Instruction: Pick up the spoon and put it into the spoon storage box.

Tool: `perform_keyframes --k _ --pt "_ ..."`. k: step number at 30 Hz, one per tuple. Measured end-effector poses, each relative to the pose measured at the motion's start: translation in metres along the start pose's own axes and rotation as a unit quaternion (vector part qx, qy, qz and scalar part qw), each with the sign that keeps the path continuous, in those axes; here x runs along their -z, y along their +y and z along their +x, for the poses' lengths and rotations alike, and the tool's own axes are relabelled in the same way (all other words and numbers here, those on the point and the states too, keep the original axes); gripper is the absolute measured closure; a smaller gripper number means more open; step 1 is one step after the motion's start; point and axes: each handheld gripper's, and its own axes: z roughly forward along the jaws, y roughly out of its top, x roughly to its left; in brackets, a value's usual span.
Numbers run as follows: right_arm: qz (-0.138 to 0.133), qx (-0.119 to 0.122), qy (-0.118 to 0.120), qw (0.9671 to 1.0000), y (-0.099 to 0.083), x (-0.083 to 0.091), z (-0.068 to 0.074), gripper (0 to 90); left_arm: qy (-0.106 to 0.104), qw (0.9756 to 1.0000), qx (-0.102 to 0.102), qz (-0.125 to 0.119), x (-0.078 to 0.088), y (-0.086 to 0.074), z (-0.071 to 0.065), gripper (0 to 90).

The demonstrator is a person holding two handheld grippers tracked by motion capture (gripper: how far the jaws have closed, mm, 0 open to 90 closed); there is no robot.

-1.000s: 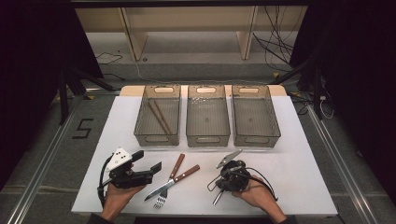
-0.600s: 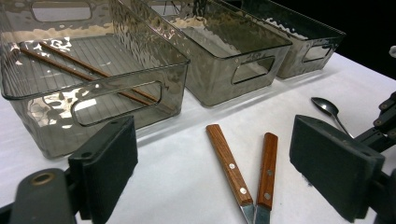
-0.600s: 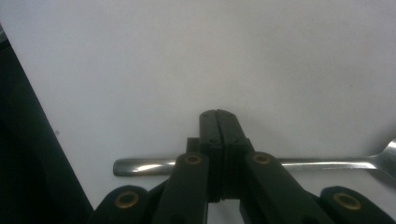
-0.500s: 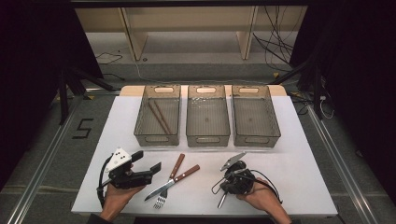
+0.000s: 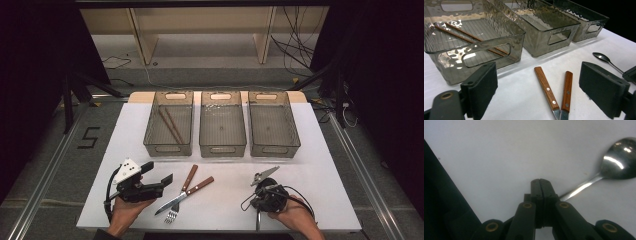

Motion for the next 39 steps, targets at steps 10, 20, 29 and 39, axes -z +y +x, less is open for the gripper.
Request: perform_keyframes --k 10,20,29,39 --pt "0.015 -0.023 -0.029 0.9992 -0.012 0.011 -0.015 90.0 0.000 1.0000 0.002 -0.001 0.000 0.000 0.000 14.9" --pt "0.021 -0.044 -0.055 0.9973 -0.019 0.019 -0.032 90.0 -0.001 1.0000 0.000 0.000 0.000 0.000 0.000 14.8" --pt "0.017 -0.049 -0.060 0.9968 -0.017 0.023 -0.033 90.0 0.000 1.0000 0.000 0.000 0.000 0.000 0.000 14.8" --pt "0.004 -0.098 -0.086 0.9915 -0.013 0.039 -0.037 36.9 0.000 1.0000 0.001 -0.002 0.001 0.000 0.000 14.9"
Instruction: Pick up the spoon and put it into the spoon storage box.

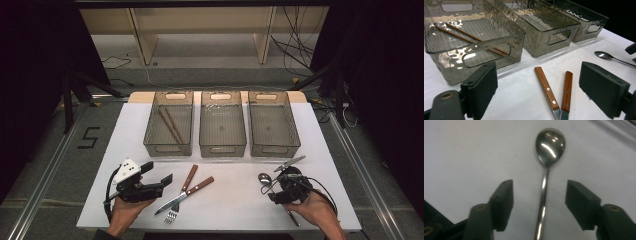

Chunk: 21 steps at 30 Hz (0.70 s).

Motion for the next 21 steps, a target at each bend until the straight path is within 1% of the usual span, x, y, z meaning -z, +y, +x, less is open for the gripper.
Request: perform_keyframes --k 2,6,8,16,17,21 --pt "0.008 -0.004 -0.004 1.0000 -0.001 -0.001 -0.002 34.6 0.000 1.0000 0.001 0.000 0.000 0.000 0.000 14.9" --pt "0.028 -0.008 -0.010 0.9995 -0.002 -0.006 -0.004 35.5 0.000 1.0000 0.001 -0.001 0.000 0.000 0.000 14.8" --pt "0.037 -0.006 -0.009 0.9992 -0.003 -0.007 -0.005 39.7 0.001 1.0000 0.000 0.000 0.000 0.000 0.000 14.8" --pt "0.059 -0.022 -0.009 0.9980 -0.006 -0.008 -0.009 56.8 0.001 1.0000 -0.001 0.000 0.000 0.000 0.000 14.8" --pt "0.061 -0.019 -0.007 0.9980 -0.006 -0.009 -0.009 57.8 0.001 1.0000 -0.001 0.000 0.000 0.000 0.000 14.8" --pt "0.071 -0.019 -0.002 0.9973 -0.006 -0.011 -0.006 62.3 0.001 1.0000 -0.002 0.001 0.000 0.000 0.000 14.8"
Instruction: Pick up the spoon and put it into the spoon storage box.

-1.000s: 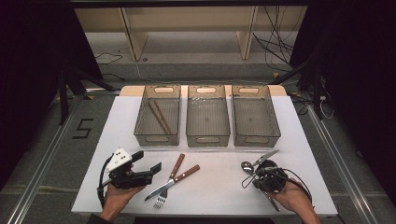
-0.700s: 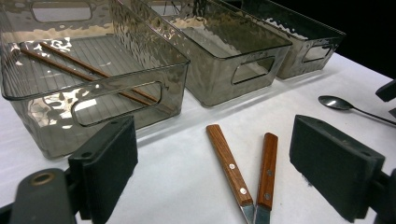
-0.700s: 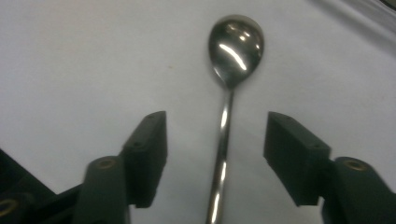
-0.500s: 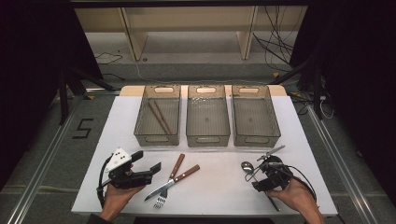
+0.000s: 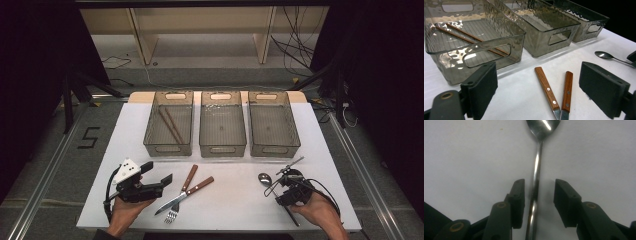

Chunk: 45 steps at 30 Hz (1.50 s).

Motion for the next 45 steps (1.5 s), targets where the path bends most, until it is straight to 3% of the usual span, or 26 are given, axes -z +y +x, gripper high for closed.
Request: perform_keyframes --k 13,26,45 --pt "0.021 0.018 -0.026 0.9993 0.0040 -0.0048 0.0060 73.9 -0.001 1.0000 0.001 -0.001 -0.0002 0.0000 0.0000 14.8" --pt "0.030 0.020 -0.012 0.9993 0.0081 -0.0058 0.0037 84.6 -0.001 1.0000 0.000 -0.001 0.0002 -0.0001 0.0002 14.8" --pt "0.008 0.028 0.001 0.9996 0.0064 0.0005 0.0030 86.2 0.000 1.0000 0.002 -0.003 0.0001 -0.0001 0.0005 14.8"
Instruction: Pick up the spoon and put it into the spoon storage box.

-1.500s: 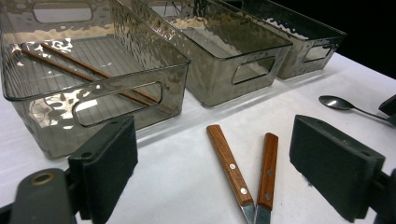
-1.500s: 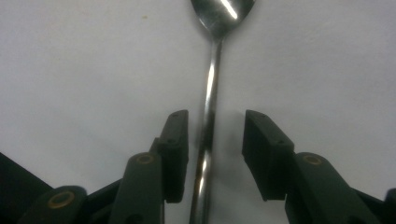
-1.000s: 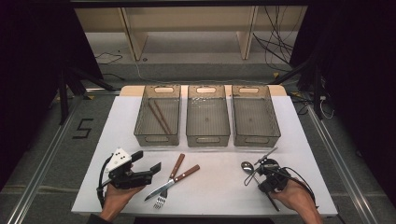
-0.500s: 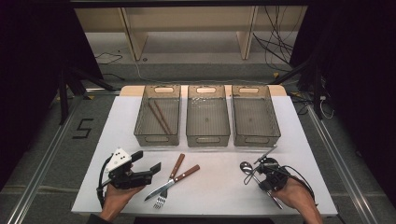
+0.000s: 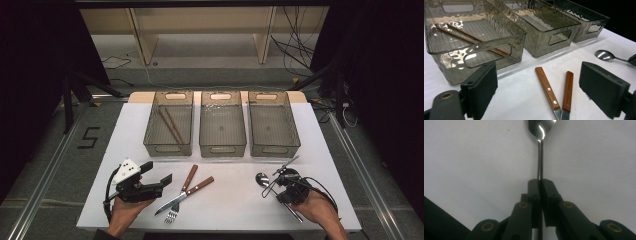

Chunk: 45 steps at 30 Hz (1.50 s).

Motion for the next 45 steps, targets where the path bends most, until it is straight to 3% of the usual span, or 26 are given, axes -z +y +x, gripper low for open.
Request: perform_keyframes --k 7,14,26,34,45 --pt "-0.015 0.006 0.009 0.9998 0.000 0.003 0.000 90.0 0.000 1.0000 -0.001 0.000 0.000 0.000 0.000 14.8" --pt "-0.011 0.004 0.007 0.9999 -0.001 0.003 -0.001 90.0 0.000 1.0000 0.000 0.000 0.000 0.000 0.000 14.8" --pt "-0.053 0.014 0.017 0.9984 0.005 0.023 -0.001 90.0 0.002 1.0000 0.000 0.001 -0.001 0.000 0.000 14.8" --pt "-0.103 0.019 0.033 0.9940 0.024 0.038 -0.001 90.0 0.002 1.0000 0.000 0.001 0.000 0.000 0.001 14.8" --pt "-0.161 0.027 0.050 0.9854 0.071 0.051 0.006 90.0 0.003 1.0000 0.002 0.000 0.000 0.000 0.001 14.8"
